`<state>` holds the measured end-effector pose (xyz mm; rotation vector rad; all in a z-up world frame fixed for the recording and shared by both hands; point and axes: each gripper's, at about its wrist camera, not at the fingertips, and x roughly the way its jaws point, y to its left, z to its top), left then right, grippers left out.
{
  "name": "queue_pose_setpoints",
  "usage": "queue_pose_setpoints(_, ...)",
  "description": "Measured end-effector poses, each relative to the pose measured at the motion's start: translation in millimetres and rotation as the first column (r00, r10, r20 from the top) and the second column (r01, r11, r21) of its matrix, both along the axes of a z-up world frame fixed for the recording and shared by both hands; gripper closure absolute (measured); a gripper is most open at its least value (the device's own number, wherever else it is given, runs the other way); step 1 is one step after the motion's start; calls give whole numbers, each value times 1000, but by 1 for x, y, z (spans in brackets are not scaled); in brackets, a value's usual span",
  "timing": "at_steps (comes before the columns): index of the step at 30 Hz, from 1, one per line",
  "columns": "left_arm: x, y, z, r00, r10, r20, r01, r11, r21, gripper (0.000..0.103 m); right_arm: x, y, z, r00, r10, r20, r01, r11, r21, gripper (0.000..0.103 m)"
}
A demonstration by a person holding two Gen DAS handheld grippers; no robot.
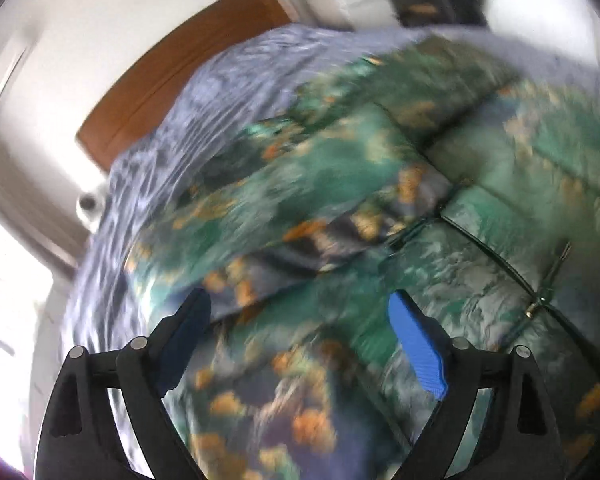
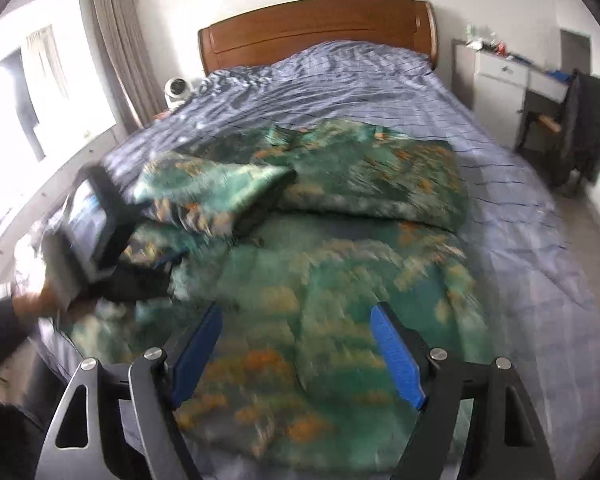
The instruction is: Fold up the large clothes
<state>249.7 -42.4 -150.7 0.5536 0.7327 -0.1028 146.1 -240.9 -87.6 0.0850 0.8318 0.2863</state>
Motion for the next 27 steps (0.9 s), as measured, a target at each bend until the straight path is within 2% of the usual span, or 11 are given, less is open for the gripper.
queue_pose_setpoints(2, -8, 19, 12, 997, 82, 4, -81, 993, -90, 11, 34, 6, -1, 999, 36, -37, -33, 996, 89, 24)
queue_pose_setpoints(6, -24, 52, 18, 984, 178, -3, -175, 963, -206, 11, 117, 25, -25, 986, 90, -142, -47, 958, 281, 24)
queue_pose_setpoints(10, -39, 74, 19, 971, 236, -27, -234, 929, -288, 11, 183, 52, -67, 956, 116, -270, -9, 930, 368, 24)
queue_pose_setpoints(12, -49, 85, 16, 965, 258, -41, -258, 914, -313, 11, 200, 65, -84, 946, 110, -305, 9, 932, 363, 25)
queue_pose_setpoints(14, -55, 94, 14, 959, 278, -56, -280, 899, -337, 11, 203, 76, -89, 950, 107, -295, 3, 937, 350, 62)
queue_pose_setpoints(15, -58, 97, 15, 957, 285, -59, -287, 894, -345, 11, 202, 81, -86, 952, 97, -291, 2, 947, 321, 89)
queue_pose_setpoints(17, -58, 104, 16, 953, 296, -60, -296, 879, -373, 11, 200, 91, -63, 968, 100, -228, -29, 955, 296, 89)
queue_pose_setpoints(20, -50, 108, 20, 952, 301, -64, -299, 856, -421, 11, 213, 101, -18, 991, 119, -67, -105, 978, 179, 90)
queue_pose_setpoints(21, -51, 109, 22, 951, 303, -64, -300, 852, -429, 11, 223, 102, -9, 991, 123, -48, -114, 981, 159, 90)
queue_pose_setpoints(24, -46, 112, 23, 945, 318, -74, -316, 836, -450, 11, 260, 101, -3, 992, 114, -49, -109, 990, 93, 90)
queue_pose_setpoints(27, -44, 116, 21, 941, 324, -102, -333, 824, -459, 11, 290, 98, -27, 991, 90, -97, -86, 995, 41, 90)
